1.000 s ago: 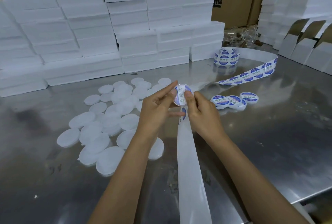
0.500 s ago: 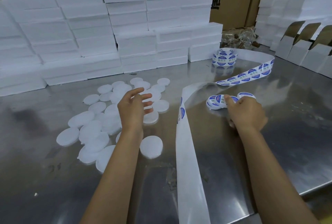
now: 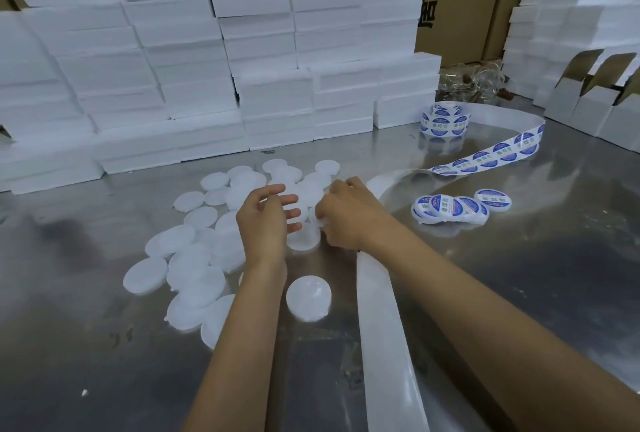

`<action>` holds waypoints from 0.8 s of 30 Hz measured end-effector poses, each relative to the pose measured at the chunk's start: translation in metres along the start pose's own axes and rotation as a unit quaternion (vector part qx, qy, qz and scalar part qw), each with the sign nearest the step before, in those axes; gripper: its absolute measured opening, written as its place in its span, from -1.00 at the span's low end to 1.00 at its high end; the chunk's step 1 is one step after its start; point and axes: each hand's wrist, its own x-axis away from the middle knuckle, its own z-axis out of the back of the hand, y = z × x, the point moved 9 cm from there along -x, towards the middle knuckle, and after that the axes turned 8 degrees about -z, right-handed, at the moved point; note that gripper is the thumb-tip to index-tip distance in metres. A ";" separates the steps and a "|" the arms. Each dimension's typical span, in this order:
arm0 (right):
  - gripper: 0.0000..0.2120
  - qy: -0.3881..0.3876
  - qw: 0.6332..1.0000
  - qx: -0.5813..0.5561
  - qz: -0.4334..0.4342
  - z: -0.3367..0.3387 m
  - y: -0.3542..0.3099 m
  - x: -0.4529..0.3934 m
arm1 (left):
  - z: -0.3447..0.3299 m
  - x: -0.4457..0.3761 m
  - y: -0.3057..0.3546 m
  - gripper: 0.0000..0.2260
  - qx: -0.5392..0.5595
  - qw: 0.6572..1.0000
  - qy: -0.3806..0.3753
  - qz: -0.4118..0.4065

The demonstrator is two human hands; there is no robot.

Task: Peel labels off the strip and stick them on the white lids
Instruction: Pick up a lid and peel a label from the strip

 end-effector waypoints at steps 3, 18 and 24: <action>-0.90 0.005 0.999 0.033 -0.003 -0.002 -0.004 -0.007 | -0.001 0.001 0.000 -0.76 -0.006 1.000 -0.008 0.001; -0.85 -0.039 0.755 -0.638 -0.147 0.012 0.048 0.025 | -0.045 0.025 0.012 -0.79 0.123 0.968 -0.218 0.025; -0.96 0.137 0.887 -0.412 -0.156 0.023 0.076 0.047 | -0.046 0.028 0.014 -0.78 0.066 0.975 -0.210 -0.012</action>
